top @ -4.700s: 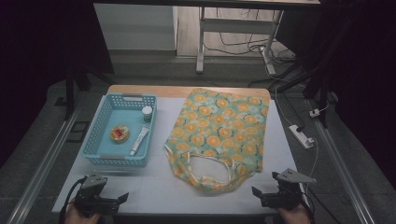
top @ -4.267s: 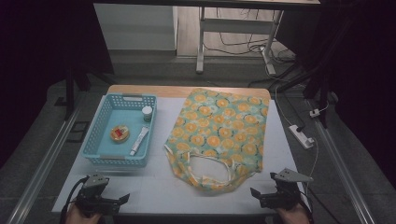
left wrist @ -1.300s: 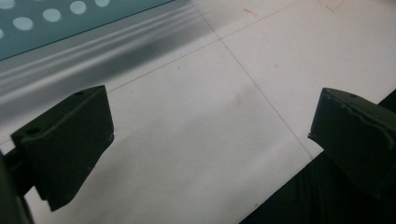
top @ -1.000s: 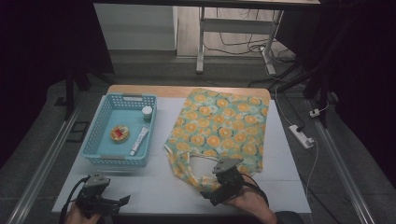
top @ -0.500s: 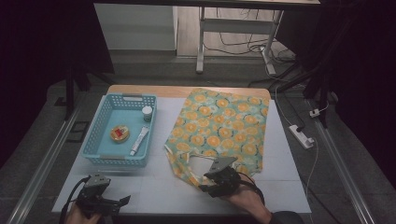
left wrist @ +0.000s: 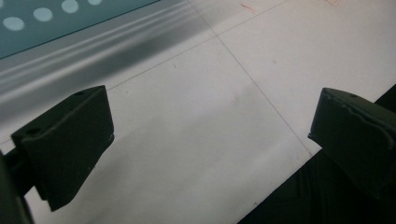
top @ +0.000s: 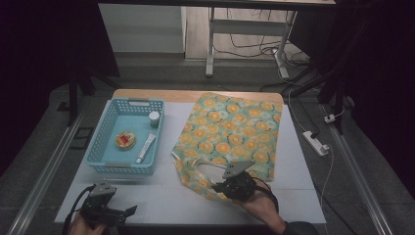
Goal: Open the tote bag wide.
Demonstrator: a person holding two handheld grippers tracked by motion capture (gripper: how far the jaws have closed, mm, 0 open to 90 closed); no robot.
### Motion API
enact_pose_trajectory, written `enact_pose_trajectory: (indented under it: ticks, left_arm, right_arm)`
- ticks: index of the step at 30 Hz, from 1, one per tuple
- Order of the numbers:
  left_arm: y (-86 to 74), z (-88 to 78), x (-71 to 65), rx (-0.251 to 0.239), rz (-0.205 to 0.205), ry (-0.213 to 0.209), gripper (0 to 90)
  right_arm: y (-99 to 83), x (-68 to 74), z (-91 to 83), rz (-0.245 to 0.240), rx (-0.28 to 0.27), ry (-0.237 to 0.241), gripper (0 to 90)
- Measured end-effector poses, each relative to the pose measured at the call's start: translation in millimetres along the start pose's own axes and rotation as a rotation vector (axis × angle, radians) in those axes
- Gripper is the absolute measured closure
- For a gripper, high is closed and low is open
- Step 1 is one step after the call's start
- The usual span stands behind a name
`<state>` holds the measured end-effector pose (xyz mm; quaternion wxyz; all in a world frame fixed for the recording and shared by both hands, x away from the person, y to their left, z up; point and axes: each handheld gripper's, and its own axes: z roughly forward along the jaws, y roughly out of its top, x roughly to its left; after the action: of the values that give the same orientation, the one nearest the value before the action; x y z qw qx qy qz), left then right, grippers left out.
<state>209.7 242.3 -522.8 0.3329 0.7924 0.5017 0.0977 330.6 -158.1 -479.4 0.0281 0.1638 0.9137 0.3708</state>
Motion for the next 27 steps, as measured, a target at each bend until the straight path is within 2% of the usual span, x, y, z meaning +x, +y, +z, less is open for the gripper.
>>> enact_pose_trajectory:
  ticks: [9,11,27]
  left_arm:
    - [1.4,0.9,0.7,0.001,0.004,-0.005,0.0]
    - [1.9,1.4,0.8,-0.001,0.005,-0.006,0.0]
    - [2.3,1.7,1.9,-0.002,-0.002,-0.009,0.0]
  right_arm:
    - [11.9,-21.7,-11.2,0.020,-0.042,-0.036,88.3]
    - [17.5,-32.7,-14.7,0.026,-0.057,-0.060,88.4]
    - [43.6,-101.4,-15.6,0.104,-0.106,-0.131,88.4]
